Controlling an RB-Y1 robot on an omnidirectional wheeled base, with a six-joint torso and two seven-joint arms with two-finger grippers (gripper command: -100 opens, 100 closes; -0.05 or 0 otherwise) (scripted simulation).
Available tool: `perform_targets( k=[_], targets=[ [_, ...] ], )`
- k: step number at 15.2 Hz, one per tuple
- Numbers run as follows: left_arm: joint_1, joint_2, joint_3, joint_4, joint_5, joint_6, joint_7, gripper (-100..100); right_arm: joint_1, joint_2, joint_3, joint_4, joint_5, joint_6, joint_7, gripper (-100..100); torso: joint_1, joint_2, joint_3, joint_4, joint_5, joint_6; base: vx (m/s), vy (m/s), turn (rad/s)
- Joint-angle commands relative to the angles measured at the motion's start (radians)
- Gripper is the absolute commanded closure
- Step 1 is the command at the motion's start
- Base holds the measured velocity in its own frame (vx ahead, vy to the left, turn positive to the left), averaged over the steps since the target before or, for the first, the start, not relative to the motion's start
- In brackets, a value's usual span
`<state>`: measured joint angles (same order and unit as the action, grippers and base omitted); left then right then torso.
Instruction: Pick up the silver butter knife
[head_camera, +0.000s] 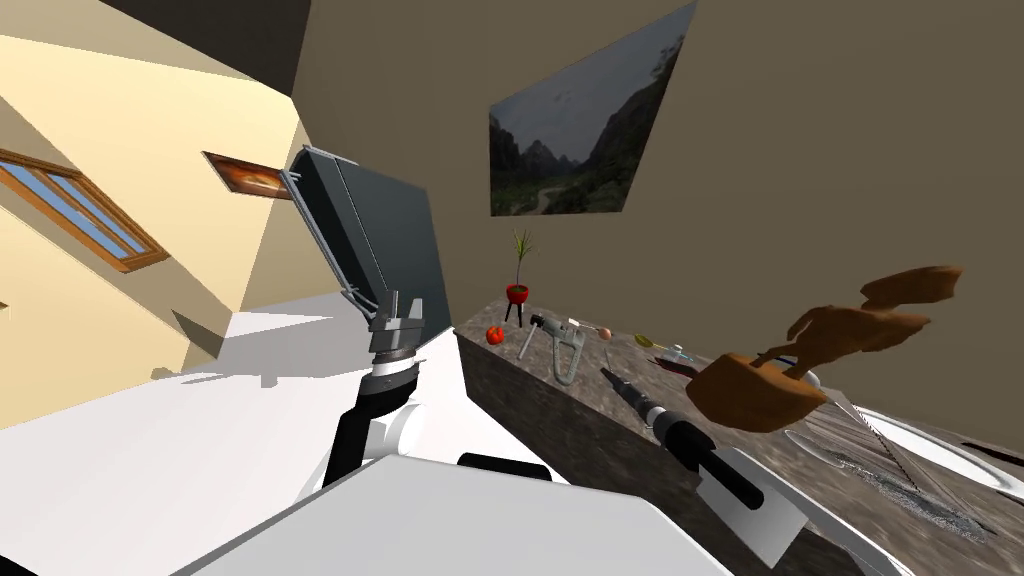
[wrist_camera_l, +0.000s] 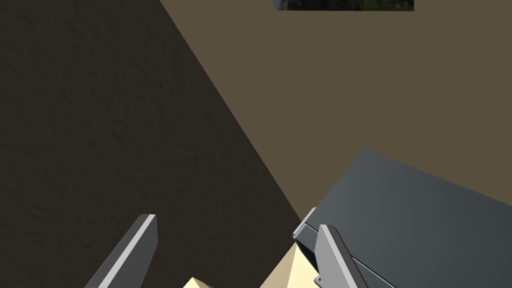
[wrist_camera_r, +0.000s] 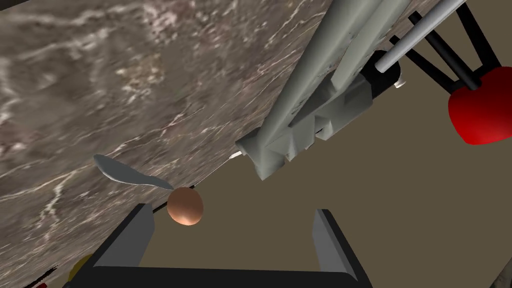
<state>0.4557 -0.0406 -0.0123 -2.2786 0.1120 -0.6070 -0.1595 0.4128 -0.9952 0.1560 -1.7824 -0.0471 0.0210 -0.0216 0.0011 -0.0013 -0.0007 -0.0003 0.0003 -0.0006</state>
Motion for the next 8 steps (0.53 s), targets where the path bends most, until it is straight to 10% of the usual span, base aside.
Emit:
perform_targets(
  k=[1, 8],
  targets=[
    [0.0, 0.0, 0.0, 0.0, 0.0, 0.0, 0.0, 0, 0.004, -0.044, 0.005, 0.027, -0.009, 0.014, -0.003, -100, 0.0, 0.0, 0.0, 0.0, 0.0, 0.0, 0.01, 0.028, 0.142],
    [0.0, 0.0, 0.0, 0.0, 0.0, 0.0, 0.0, 0, 0.0, -0.155, 0.04, 0.114, -0.037, 0.076, -0.012, -100, 0.001, -0.001, -0.001, 0.0, 0.0, 0.0, 0.017, 0.028, 0.135]
  ],
)
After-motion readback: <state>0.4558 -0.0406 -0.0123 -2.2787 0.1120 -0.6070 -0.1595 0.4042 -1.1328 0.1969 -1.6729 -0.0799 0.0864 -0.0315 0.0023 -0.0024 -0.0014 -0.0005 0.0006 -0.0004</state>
